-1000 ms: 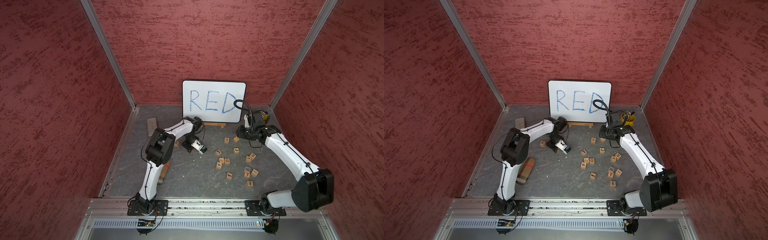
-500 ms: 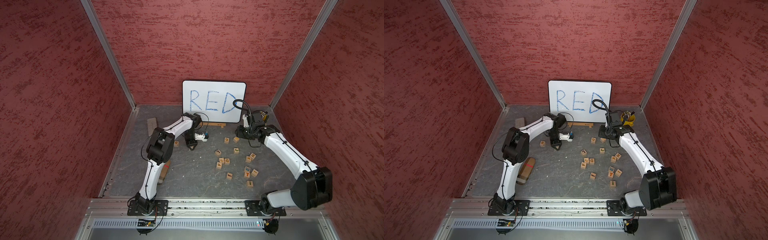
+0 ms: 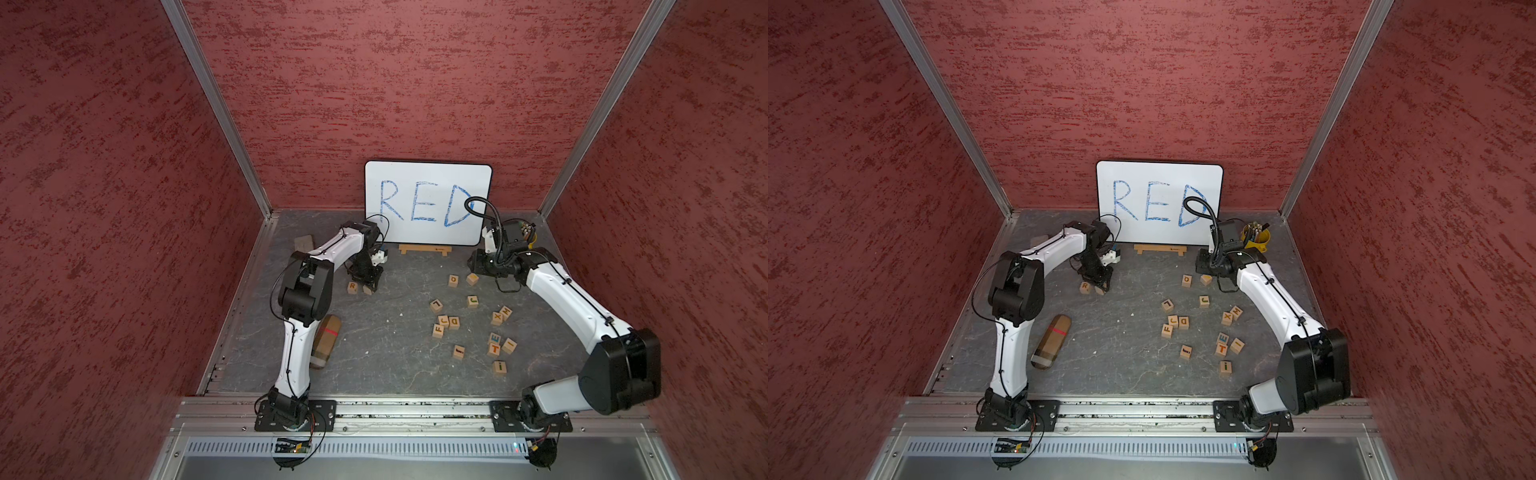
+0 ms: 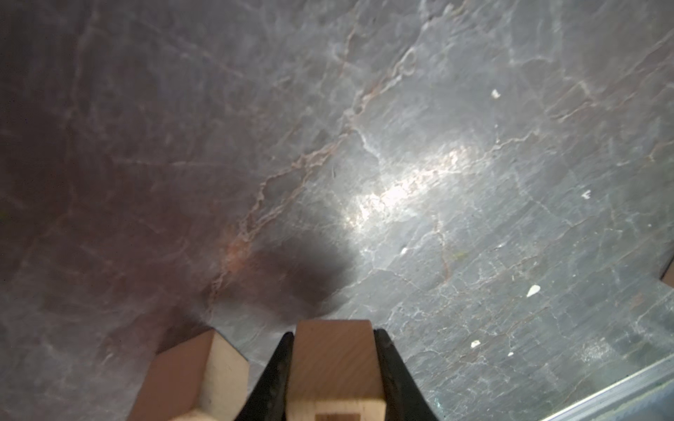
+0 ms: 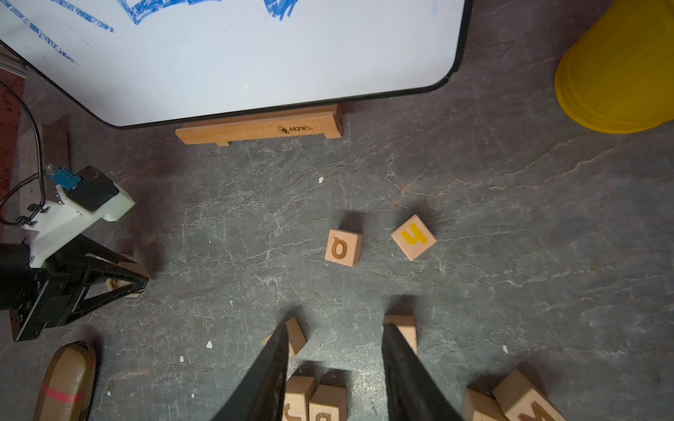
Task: Assemble the uppercase word "red" with letter blocks
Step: Place the letter block at the center of the board.
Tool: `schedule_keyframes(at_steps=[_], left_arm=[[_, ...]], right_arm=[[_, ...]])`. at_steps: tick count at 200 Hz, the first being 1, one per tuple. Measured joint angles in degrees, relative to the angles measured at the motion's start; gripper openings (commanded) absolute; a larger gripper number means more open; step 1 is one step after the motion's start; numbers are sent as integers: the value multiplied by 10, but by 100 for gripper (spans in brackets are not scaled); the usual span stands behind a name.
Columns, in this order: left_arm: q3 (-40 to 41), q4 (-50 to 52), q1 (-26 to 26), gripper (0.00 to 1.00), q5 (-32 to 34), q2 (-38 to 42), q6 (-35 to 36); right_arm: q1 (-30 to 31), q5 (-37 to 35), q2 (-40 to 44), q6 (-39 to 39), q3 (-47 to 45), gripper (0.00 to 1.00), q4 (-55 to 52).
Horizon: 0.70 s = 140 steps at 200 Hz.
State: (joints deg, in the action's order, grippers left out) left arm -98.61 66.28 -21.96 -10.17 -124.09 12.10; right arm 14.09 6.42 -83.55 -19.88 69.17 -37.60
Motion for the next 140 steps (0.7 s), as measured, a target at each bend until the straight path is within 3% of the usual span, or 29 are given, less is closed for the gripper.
schedule_keyframes(at_steps=[53,140], left_arm=[[26,-70,-18,15,38,23,-69],[73,-92,-15,17,67,28,-139]], right_arm=[[0,0,-6,0,0,44,-1],[0,0,-6,3,0,44,0]])
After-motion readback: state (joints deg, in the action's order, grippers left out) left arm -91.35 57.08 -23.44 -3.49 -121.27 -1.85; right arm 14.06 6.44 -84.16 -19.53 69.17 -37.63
